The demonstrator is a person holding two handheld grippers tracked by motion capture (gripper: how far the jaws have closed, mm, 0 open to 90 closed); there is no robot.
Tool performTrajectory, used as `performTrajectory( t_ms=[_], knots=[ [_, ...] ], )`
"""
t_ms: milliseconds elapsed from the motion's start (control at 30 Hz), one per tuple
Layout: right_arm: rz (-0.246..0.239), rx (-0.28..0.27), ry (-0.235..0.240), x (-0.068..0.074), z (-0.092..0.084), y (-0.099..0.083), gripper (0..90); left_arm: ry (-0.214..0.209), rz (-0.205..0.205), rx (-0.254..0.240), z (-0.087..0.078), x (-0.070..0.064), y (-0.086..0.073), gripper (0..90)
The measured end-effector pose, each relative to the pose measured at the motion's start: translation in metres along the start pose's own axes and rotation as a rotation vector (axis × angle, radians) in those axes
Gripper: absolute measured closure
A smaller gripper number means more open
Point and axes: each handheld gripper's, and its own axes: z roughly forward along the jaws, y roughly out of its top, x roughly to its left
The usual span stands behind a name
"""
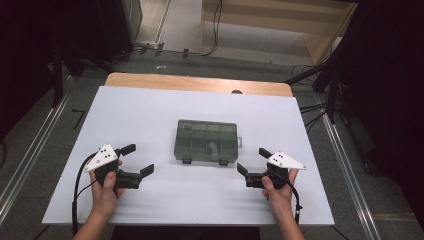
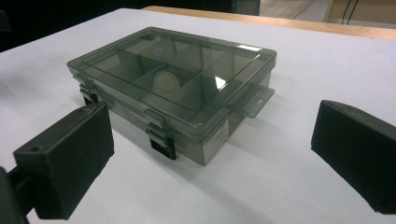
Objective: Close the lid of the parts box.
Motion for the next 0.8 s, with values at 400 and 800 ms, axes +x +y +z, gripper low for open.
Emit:
performTrajectory(
  t_ms=[400, 800],
  knots=[
    [0.004, 0.003, -0.033, -0.009, -0.012, -0.006, 0.0, 0.041, 0.002, -0.002, -0.026, 0.009, -0.007, 0.0],
    [0.02, 0.005, -0.063, -0.018, -0.027, -0.013, 0.0, 0.075, 0.005, 0.012, -0.048, 0.015, -0.015, 0.0]
  ],
)
